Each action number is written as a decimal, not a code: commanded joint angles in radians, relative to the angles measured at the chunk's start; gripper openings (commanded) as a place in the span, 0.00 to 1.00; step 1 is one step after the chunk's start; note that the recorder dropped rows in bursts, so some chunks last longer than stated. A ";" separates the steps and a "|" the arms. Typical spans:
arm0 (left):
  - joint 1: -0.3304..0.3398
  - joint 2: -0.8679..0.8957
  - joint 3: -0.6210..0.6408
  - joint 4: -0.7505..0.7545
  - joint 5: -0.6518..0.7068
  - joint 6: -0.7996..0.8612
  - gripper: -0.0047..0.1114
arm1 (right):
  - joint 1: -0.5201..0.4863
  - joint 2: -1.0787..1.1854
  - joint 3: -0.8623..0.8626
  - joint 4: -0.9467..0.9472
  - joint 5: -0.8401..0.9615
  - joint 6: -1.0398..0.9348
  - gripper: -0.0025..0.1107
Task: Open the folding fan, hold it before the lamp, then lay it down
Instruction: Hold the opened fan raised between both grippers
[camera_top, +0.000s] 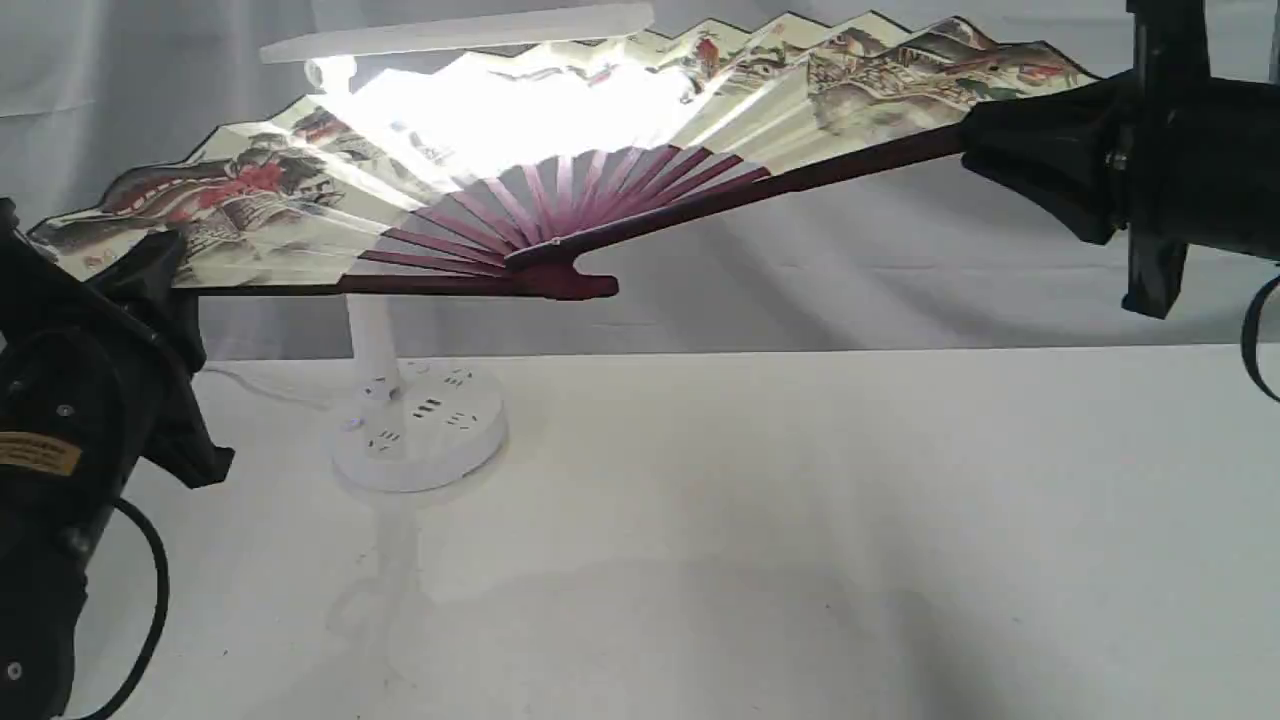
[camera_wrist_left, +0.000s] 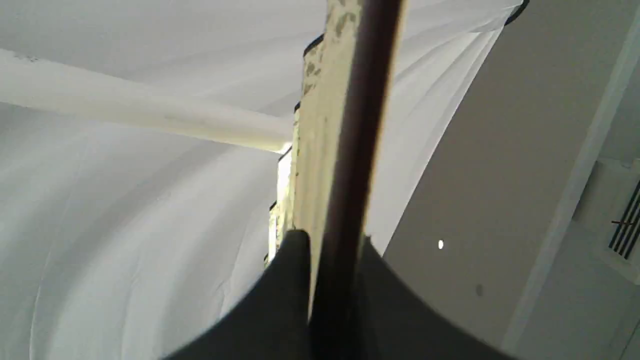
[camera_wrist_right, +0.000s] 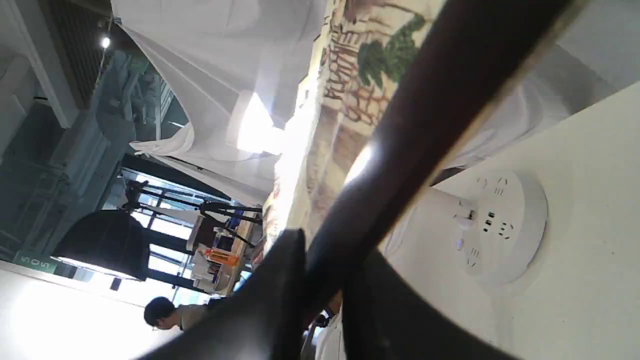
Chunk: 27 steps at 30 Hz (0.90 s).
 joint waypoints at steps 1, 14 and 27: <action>0.017 -0.020 -0.004 -0.087 -0.066 -0.053 0.04 | -0.008 -0.003 0.002 -0.028 -0.052 -0.045 0.02; 0.017 -0.020 -0.004 -0.087 -0.066 -0.053 0.04 | -0.008 -0.003 0.002 -0.028 -0.050 -0.045 0.02; 0.017 -0.020 -0.004 -0.088 -0.066 -0.053 0.04 | -0.008 -0.003 0.002 -0.028 -0.033 -0.043 0.02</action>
